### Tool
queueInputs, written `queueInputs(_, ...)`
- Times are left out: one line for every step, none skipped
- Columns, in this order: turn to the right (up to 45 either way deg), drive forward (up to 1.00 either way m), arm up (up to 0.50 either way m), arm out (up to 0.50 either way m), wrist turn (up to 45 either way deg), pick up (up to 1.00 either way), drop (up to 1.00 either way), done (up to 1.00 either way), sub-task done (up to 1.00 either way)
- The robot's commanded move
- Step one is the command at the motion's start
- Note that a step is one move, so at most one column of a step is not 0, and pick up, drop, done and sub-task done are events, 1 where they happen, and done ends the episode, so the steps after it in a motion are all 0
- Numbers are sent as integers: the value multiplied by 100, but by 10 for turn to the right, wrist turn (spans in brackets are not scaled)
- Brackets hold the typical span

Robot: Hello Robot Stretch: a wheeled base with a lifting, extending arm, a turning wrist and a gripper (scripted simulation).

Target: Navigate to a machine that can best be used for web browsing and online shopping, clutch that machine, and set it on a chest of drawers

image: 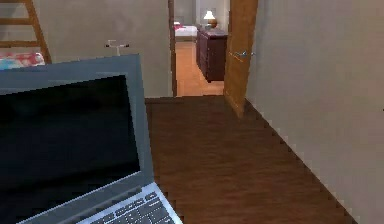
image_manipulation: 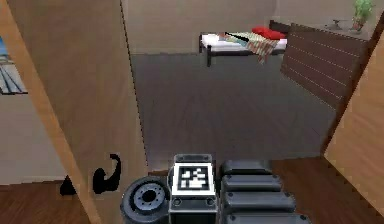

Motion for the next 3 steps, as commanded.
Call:
queueInputs(0,100,0,0,0,0,0,0,0)
queueInputs(0,100,0,0,0,0,0,0,0)
queueInputs(30,0,0,0,0,0,0,0,0)
